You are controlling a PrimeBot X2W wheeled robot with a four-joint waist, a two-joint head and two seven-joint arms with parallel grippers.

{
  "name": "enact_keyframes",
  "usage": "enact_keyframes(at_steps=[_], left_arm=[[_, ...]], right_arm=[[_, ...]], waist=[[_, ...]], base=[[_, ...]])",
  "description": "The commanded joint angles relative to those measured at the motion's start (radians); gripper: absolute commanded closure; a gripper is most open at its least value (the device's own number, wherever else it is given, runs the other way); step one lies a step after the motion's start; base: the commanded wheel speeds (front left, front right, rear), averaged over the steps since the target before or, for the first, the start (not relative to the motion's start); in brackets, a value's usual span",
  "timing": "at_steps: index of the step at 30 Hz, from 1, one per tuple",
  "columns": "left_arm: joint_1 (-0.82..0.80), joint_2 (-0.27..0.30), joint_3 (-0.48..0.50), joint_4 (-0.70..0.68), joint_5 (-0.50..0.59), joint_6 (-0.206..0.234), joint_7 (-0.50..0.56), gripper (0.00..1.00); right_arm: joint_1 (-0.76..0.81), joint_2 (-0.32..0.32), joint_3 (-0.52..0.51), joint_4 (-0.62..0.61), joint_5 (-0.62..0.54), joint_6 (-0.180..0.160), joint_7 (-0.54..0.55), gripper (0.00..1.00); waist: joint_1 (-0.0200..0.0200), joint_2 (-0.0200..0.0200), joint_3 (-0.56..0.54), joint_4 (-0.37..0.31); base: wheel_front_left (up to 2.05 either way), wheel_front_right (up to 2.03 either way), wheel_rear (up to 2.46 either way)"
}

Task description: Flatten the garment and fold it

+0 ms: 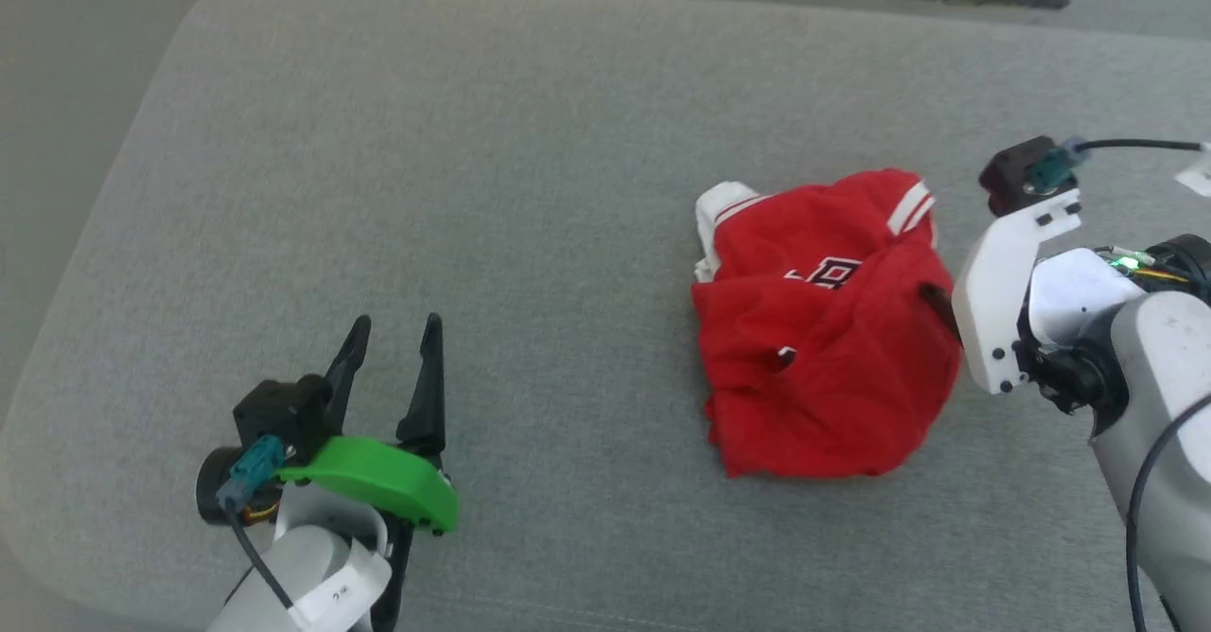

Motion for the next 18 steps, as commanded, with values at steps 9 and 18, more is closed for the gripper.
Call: enact_keyframes(at_steps=[9,18], left_arm=[[-0.044,-0.034,0.002,0.007,0.025,-0.016,-0.005,0.00],[-0.029,-0.044,0.018,0.034,0.024,-0.029,-0.005,0.00]], right_arm=[[-0.019,-0.049,0.131,0.053,0.092,-0.002,0.126,0.00],[-0.015,-0.081,0.097,0.018,0.141,-0.002,0.008,1.00]], waist=[[0.0000,0.0000,0.080,0.081],[0.0000,0.0000,0.035,0.061]], base=[[0.00,0.00,0.00],[0.00,0.00,0.00]])
